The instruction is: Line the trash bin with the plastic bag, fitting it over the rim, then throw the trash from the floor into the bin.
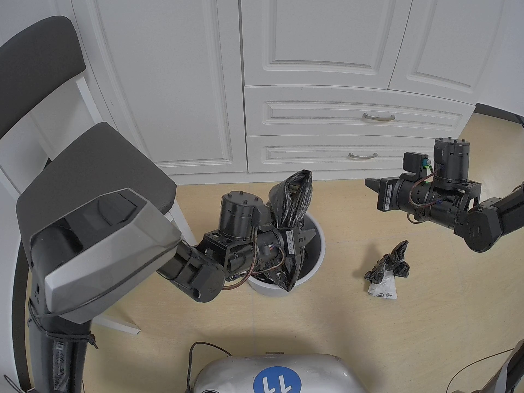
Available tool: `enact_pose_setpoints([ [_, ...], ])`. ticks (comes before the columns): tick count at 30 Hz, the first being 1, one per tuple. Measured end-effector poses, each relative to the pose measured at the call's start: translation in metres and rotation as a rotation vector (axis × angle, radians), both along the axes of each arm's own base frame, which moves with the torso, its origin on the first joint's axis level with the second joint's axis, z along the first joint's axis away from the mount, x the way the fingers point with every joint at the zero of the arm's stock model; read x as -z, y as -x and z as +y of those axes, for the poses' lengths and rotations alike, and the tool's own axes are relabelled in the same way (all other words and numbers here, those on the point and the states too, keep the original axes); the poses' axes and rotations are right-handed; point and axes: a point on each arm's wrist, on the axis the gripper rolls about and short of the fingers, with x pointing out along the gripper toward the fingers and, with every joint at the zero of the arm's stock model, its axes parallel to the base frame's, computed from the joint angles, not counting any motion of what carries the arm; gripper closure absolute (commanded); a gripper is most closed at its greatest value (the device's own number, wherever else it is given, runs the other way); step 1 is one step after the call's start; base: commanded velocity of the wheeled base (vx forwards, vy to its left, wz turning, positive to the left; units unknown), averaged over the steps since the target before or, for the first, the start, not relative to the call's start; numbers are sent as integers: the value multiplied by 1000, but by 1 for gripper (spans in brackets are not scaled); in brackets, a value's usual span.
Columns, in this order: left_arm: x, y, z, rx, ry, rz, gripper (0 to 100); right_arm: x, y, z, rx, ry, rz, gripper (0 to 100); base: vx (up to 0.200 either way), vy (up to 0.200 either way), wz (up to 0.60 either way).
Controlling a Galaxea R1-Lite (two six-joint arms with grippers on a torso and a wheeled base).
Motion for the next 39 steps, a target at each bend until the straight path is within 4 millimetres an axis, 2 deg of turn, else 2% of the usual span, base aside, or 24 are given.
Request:
enact_pose_setpoints([
  [5,-17,14,9,8,-24,4,0,5,1,0,-8,31,9,100,0,0,0],
  [9,-24,24,16,27,-111,11,0,10,3,4,-23,52,18,100,0,0,0],
  [19,-59,46,35,29,-223,-93,0,28,6,24,-65,81,55,100,0,0,0],
  [23,-64,52,46,10,-237,-95,0,35,2,36,-58,89,65,100,0,0,0],
  [32,-50,64,63,-5,-278,-47,0,36,-7,53,-50,-15,107,100,0,0,0],
  [39,-34,67,67,-26,-313,-10,0,41,-23,64,-31,-85,173,100,0,0,0],
])
